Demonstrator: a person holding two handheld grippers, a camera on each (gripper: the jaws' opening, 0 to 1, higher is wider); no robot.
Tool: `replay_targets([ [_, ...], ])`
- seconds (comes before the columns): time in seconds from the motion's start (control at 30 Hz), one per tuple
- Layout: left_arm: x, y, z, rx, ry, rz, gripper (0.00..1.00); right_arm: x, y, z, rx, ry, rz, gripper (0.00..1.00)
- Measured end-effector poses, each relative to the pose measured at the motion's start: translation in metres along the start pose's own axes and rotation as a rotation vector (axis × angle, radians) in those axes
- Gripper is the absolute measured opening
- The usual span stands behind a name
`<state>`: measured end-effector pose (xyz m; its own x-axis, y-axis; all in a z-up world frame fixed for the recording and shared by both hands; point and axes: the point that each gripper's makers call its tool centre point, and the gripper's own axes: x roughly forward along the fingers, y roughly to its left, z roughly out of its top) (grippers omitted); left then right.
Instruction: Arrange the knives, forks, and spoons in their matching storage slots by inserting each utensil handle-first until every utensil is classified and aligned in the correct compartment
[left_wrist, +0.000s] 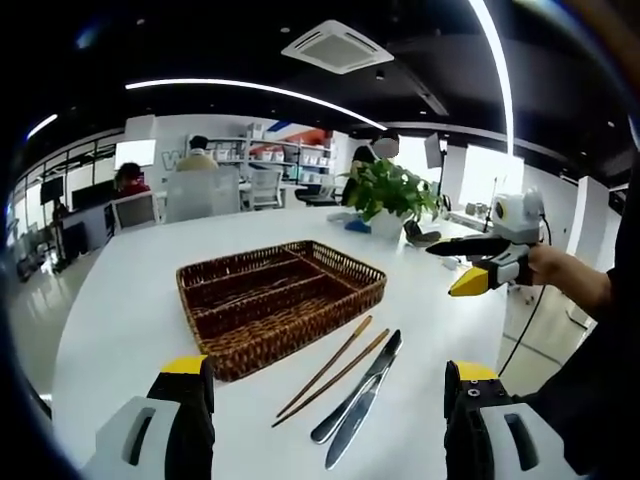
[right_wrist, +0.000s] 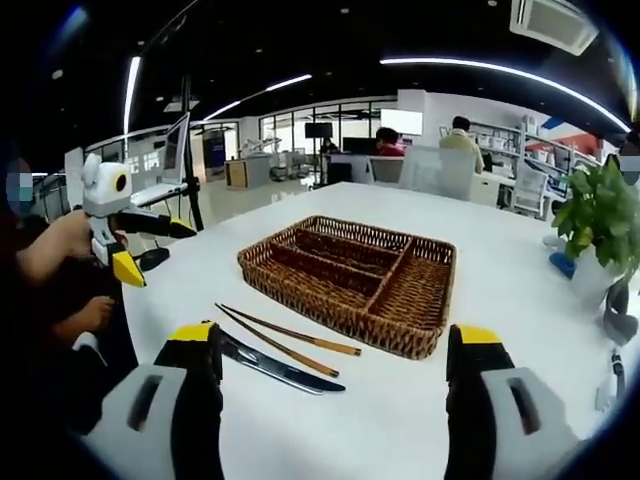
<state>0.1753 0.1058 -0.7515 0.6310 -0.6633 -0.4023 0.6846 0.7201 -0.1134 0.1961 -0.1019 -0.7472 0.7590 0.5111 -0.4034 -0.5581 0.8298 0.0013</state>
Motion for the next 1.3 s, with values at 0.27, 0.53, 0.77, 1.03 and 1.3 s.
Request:
replay_targets([
  [0.27,-0.003,0.004,0.000,-0.012,-0.009,0.017,1.00,0.004,0.006,0.002,-0.006,0.002,0.013,0.95],
  [0.53,0.001,0.009,0.001,-0.018,-0.009,0.027,1.00,0.002,0.007,-0.001,0.003,0.007,0.003,0.95],
  [0.77,0.008,0.006,-0.001,-0.020,0.023,0.011,0.99,0.001,0.007,-0.010,0.020,0.029,-0.002,0.93],
  [1.03,0.031,-0.005,0.001,0.041,0.048,-0.050,0.86,-0.003,0.004,-0.014,0.033,0.033,-0.017,0.89],
  [1.3,0.056,-0.014,0.001,0.113,0.105,-0.135,0.63,-0.005,0.004,-0.019,0.043,0.047,-0.023,0.85],
])
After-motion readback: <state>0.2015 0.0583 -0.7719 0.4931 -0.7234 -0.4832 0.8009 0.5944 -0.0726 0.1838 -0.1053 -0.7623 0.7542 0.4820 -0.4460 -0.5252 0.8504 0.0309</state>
